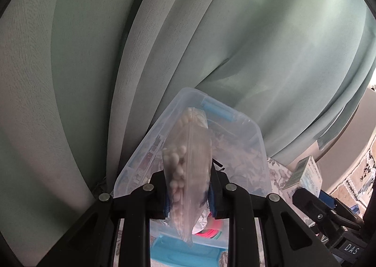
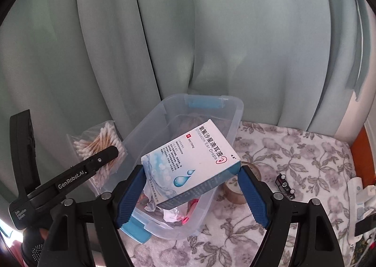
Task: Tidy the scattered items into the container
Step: 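Lift the bead bag and medicine box and carry both over the clear box, then open the left gripper to drop the bead bag while the right drops the medicine box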
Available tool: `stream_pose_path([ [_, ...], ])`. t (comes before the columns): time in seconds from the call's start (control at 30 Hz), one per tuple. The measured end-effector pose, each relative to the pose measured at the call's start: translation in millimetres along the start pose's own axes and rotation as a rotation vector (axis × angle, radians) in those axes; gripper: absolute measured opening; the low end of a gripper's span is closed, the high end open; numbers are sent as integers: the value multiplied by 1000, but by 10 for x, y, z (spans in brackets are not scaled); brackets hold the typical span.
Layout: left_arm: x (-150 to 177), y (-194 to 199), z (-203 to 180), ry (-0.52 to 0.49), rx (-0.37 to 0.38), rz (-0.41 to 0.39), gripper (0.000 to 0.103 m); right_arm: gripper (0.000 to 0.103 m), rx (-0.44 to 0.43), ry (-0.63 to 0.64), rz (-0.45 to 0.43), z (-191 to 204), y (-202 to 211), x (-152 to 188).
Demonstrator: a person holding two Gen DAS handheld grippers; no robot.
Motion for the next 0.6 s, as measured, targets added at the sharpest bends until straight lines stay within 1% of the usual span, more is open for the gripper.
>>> stream_pose_path([
  [0.07, -4, -35, 14, -5, -5, 6, 25, 82, -9, -2, 12, -1, -99, -1],
  [0.17, -5, -86, 36, -4, -6, 19, 25, 82, -26, 3, 29, 82, -59, -18],
  [0.4, -7, -275, 109, 13, -5, 52, 25, 82, -42, 20, 79, 121, -231, -22],
  [0.6, -6, -293, 108, 8, -3, 58, 25, 82, -48, 16, 109, 133, -324, -8],
])
Point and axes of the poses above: each gripper's, at about its wrist camera, not at the fingertips, and y roughly against the way its jaws point, z to its left, x to its underside, the point moved 5 cm from there along -y, roughly the way its jaws point, and after that the axes turned 13 degrees about z, right-handed, at the moved point
